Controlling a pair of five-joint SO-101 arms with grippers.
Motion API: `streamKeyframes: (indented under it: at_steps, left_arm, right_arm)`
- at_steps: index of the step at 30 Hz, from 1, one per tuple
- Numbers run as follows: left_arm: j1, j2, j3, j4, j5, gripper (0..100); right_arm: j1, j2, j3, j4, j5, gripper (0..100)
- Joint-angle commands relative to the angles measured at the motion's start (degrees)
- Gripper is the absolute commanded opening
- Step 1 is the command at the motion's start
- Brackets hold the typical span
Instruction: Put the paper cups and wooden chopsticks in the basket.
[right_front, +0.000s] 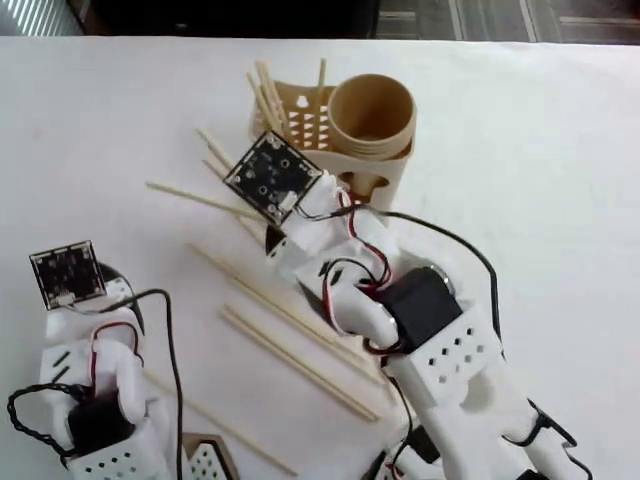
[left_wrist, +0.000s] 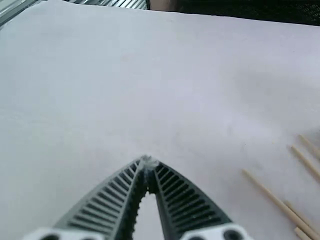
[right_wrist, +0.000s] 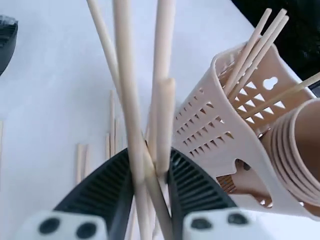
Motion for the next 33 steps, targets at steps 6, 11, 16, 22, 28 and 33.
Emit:
streamKeyframes:
  at_steps: [6,11,16,22,28,33]
  left_arm:
    - [-0.4,-0.57,-0.26,-1.32,0.53,2]
    - [-0.4,-0.57,-0.26,-1.32,0.53,2]
    - [-0.31,-0.57,-0.26,-1.32,0.44,2]
    - [-0.31,-0.57,-0.26,-1.32,0.44,2]
    - [-0.22,-0.57,-0.26,-1.32,0.44,2]
    - [-0.22,-0.57,-0.26,-1.32,0.44,2]
  right_arm:
    - [1.01,-1.54,-2.64,-11.74,-0.35,1.9]
    - [1.01,-1.54,-2.64,-18.42,-0.44,1.9]
    - [1.1,-1.54,-2.73,-26.77,-0.44,1.9]
    - [4.26,-0.04,-3.25,-36.09,-0.44,1.9]
    - [4.7,7.69,-12.84,-36.53,-0.44,1.9]
    - [4.79,17.45,-23.74,-36.35,-0.44,1.9]
